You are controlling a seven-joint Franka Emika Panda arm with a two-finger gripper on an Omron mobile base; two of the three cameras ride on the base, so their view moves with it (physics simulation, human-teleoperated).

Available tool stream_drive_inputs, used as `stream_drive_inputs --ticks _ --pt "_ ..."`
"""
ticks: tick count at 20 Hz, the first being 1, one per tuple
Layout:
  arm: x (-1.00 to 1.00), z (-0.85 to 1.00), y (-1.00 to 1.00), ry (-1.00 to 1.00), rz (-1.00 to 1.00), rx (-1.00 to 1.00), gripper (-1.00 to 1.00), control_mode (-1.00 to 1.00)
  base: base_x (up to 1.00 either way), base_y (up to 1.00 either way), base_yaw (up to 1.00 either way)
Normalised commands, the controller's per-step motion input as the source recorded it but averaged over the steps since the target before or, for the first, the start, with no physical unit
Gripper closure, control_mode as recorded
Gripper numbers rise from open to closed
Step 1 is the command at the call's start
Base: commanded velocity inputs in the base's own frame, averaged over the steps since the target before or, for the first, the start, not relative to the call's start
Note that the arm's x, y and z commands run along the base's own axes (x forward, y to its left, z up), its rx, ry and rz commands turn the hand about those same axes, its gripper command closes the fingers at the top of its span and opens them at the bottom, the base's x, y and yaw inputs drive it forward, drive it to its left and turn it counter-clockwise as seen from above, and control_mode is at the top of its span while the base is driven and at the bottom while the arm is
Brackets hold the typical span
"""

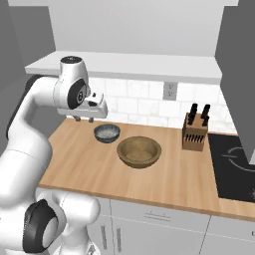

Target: Pick up the bowls on the counter and stack them on top of one another in the open cabinet. Place the smaller bowl on top of the larger bowl.

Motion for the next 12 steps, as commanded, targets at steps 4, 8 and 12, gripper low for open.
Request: stream_drive_inputs --ticks 4,8,12 --pt "0.0 -0.24 0.11 0.0 0.0 0.0 -1.0 -1.0 0.0 0.0 0.0" --pt "0.03 -0.68 0.45 0.0 0.0 -0.06 -1.0 -1.0 0.0 0.0 0.0" --pt "0.1 -0.82 0.41 -0.01 0.01 -0.12 -1.0 -1.0 0.0 0.0 0.0"
